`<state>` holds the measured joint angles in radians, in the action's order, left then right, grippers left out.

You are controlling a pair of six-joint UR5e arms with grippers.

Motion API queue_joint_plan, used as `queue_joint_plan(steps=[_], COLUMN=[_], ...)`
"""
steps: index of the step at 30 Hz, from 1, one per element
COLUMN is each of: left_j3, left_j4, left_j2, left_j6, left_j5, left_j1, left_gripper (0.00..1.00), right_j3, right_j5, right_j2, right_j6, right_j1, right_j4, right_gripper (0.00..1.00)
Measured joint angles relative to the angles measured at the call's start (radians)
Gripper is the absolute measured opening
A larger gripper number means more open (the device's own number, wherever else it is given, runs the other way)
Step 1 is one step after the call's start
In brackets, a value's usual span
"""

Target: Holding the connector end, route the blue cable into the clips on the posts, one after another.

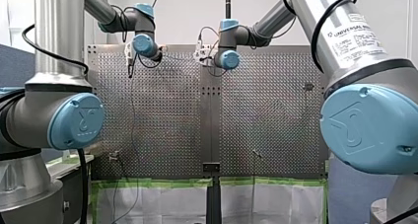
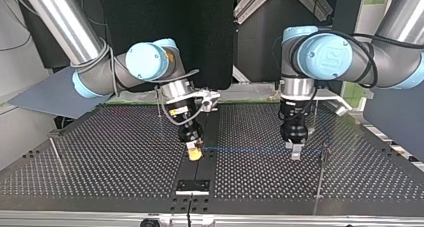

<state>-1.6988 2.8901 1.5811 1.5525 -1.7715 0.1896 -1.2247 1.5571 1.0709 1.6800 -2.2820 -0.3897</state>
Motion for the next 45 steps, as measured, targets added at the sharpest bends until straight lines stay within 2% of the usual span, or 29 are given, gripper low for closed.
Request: queue_joint_plan(steps=[5,13,26,27,28,29,30,31,32,34,35,36,40,45], left_j3=[0.032,0.046,0.053,0.053,0.053,0.053,0.053,0.053,0.053,0.053,0.053,0.053,0.053,0.053], left_j4=[0.002,0.02,0.024,0.024,0.026,0.027,0.028,0.029,0.03,0.029,0.029,0.028,0.024,0.02], left_j2=[0.006,0.056,0.062,0.062,0.062,0.062,0.061,0.061,0.061,0.059,0.058,0.056,0.05,0.048], left_j6=[-0.001,-0.02,-0.033,-0.033,-0.033,-0.034,-0.034,-0.035,-0.036,-0.043,-0.049,-0.055,-0.088,-0.102], left_j5=[-0.004,-0.015,-0.042,-0.043,-0.045,-0.045,-0.045,-0.045,-0.045,-0.044,-0.044,-0.044,-0.043,-0.046], left_j1=[0.001,0.009,0.004,0.004,0.004,0.004,0.005,0.006,0.006,0.008,0.008,0.009,0.01,0.009], left_gripper=[1.0,1.0,1.0,0.89,0.72,0.72,0.61,0.43,0.43,0.17,0.17,0.0,0.0,0.0], right_j3=[0.0,-0.001,-0.001,-0.001,-0.001,-0.001,-0.001,-0.001,-0.001,-0.001,-0.001,-0.001,-0.001,-0.001], right_j5=[0.0,-0.001,-0.003,-0.003,-0.003,-0.003,-0.003,-0.003,-0.003,-0.004,-0.004,-0.005,-0.006,-0.006], right_j2=[-0.003,-0.008,-0.016,-0.016,-0.016,-0.016,-0.016,-0.016,-0.017,-0.017,-0.017,-0.017,-0.018,-0.019], right_j6=[0.001,-0.001,-0.001,-0.002,-0.002,-0.002,-0.002,-0.001,-0.002,-0.002,-0.002,-0.002,-0.002,-0.002], right_j1=[-0.001,-0.002,-0.002,-0.003,-0.003,-0.003,-0.003,-0.003,-0.003,-0.003,-0.003,-0.003,-0.003,-0.003], right_j4=[0.0,0.001,0.0,0.0,0.0,0.0,0.0,0.001,0.001,0.001,0.001,0.001,0.003,0.003], right_gripper=[0.0,0.0,0.0,0.0,0.0,0.0,0.0,0.0,0.0,0.0,0.0,0.0,0.0,0.0])
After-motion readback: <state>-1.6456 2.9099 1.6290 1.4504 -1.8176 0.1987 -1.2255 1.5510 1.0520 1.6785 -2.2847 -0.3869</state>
